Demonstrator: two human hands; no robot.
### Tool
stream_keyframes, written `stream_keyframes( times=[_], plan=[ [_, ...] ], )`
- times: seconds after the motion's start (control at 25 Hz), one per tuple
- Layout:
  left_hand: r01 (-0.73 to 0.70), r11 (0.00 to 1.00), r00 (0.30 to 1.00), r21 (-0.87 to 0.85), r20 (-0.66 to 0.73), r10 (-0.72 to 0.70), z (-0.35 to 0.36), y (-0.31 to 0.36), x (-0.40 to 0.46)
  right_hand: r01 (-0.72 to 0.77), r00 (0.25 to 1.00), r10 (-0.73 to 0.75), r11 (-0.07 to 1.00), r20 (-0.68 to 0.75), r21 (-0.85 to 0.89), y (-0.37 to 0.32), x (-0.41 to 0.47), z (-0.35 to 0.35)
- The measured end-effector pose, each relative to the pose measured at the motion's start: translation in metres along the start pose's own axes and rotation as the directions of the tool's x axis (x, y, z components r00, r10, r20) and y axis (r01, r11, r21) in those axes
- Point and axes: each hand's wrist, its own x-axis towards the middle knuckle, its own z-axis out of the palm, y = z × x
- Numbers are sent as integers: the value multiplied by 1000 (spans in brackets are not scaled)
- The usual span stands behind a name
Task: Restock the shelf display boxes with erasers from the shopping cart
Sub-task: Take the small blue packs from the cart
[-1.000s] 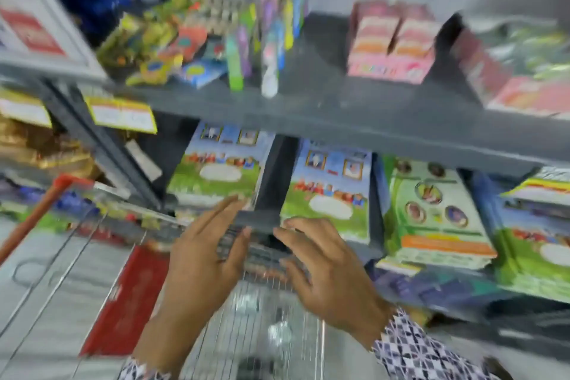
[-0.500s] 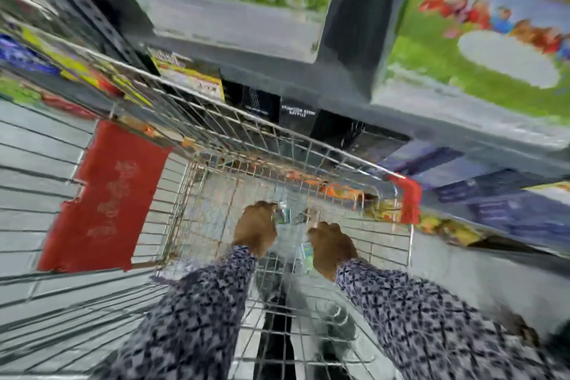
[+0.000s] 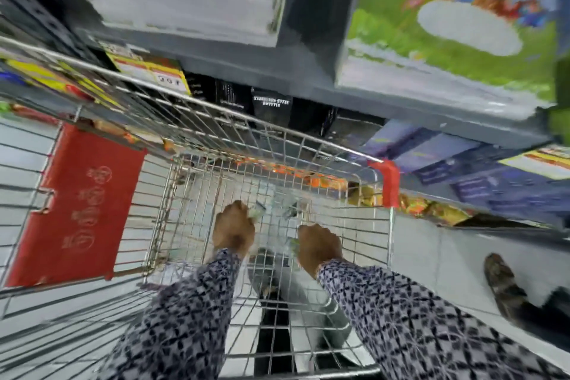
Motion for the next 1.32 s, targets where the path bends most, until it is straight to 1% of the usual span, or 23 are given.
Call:
stream_keyframes(
  times=[0.08,0.12,0.16,0.2,0.28,0.36,0.44,0.52,0.6,0.64,0.72,0.8,0.84,0.92,0.96,1.0,1.04,1.08,1.16,1.2,1.24,1.28,1.32],
  plan=[
    [4,975,997,-220,-73,-20,-42,15,-32,13,997,11,956,-79,294,-6,-28,-29],
    [-44,936,993,-349,-121,2,-69,23,-52,53,993,-1,898,-119,436,-10,-46,-50],
    [-107,866,986,-488,-162,31,-101,32,-76,112,987,-27,828,-161,549,-11,-69,-77],
    [-164,782,979,-601,-195,55,-139,45,-104,180,977,-64,759,-204,625,-8,-96,-109],
    [-243,642,965,-727,-250,83,-217,79,-162,331,936,-132,649,-327,685,5,-160,-185],
    [-380,571,920,-727,-361,152,-281,121,-208,448,876,-139,589,-461,672,22,-222,-259],
    [-517,502,855,-693,-444,268,-342,186,-250,537,792,-60,543,-608,646,45,-291,-333],
    [-635,388,770,-668,-503,394,-398,260,-279,617,667,41,529,-744,582,76,-352,-398],
    [-716,284,684,-638,-558,471,-434,321,-300,674,544,128,523,-829,522,108,-396,-442],
    [-761,239,622,-603,-577,529,-450,353,-308,688,481,179,529,-858,497,129,-415,-463],
    [-810,196,548,-552,-596,587,-472,411,-321,664,378,262,591,-888,457,172,-436,-500],
    [-822,184,521,-539,-581,625,-485,466,-328,625,278,288,670,-916,400,215,-444,-537],
    [-814,194,533,-547,-571,624,-487,492,-325,610,230,268,709,-936,353,238,-443,-554],
    [-810,258,555,-527,-545,629,-486,537,-314,518,189,205,810,-960,275,273,-429,-589],
    [-812,303,561,-499,-524,640,-484,556,-307,466,199,166,851,-966,242,285,-418,-605],
    [-816,338,563,-470,-510,651,-481,575,-300,425,232,119,880,-965,210,296,-403,-620],
    [-811,380,576,-445,-492,653,-477,595,-295,401,285,65,898,-956,181,306,-390,-637],
    [-804,417,590,-424,-474,654,-472,610,-290,371,354,19,915,-935,159,312,-374,-650],
    [-783,500,622,-370,-457,636,-461,633,-278,306,532,-47,942,-845,140,323,-345,-670],
    [-770,543,638,-335,-438,633,-455,639,-279,281,630,-53,946,-775,163,327,-336,-674],
    [-755,582,654,-303,-421,629,-449,645,-276,270,708,-51,941,-705,203,331,-329,-678],
    [-740,614,668,-274,-399,628,-445,648,-275,273,751,-50,932,-658,240,335,-325,-677],
    [-729,645,677,-228,-375,633,-442,649,-274,283,760,-78,933,-645,222,336,-324,-675]
  ],
)
